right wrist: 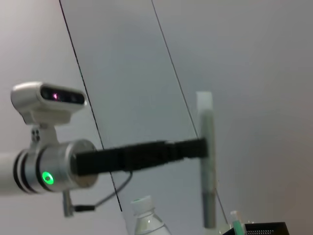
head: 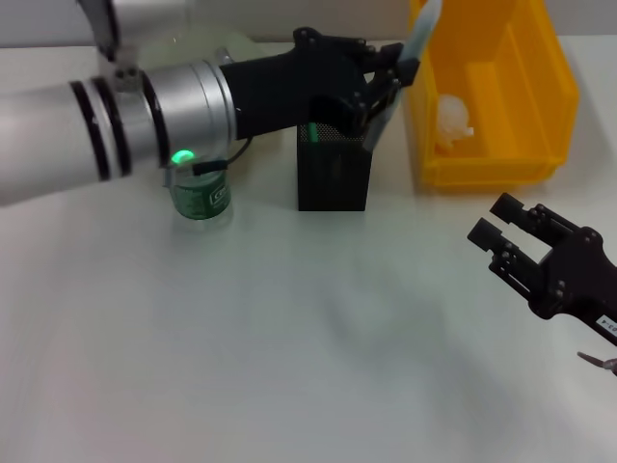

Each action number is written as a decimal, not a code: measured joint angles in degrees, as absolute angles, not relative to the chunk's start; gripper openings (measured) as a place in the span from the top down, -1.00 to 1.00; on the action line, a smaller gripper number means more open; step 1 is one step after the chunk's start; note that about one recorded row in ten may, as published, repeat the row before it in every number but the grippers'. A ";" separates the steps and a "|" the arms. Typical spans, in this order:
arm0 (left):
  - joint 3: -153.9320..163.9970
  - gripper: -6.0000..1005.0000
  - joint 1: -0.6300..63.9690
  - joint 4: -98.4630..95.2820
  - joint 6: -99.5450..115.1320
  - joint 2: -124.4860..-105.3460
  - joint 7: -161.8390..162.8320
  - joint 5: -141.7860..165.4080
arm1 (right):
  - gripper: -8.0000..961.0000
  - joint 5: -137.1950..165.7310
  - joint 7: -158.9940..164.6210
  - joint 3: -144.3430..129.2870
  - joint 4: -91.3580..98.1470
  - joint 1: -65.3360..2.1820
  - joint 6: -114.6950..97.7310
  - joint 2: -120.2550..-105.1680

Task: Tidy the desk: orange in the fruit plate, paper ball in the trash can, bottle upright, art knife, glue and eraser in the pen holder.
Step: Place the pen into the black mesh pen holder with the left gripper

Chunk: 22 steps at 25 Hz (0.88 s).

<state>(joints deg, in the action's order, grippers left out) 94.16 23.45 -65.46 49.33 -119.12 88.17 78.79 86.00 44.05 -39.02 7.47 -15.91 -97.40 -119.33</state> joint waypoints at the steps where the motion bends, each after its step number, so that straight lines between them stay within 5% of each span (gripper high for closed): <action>1: 94.16 0.70 23.45 -65.46 49.33 -119.12 88.17 78.79 | -0.03 86.00 44.05 -39.02 7.47 -15.91 -97.40 -119.33; 22: 103.21 0.70 25.50 -55.30 30.17 -119.18 70.18 64.26 | -0.03 86.11 44.91 -39.35 6.68 -16.28 -100.71 -119.49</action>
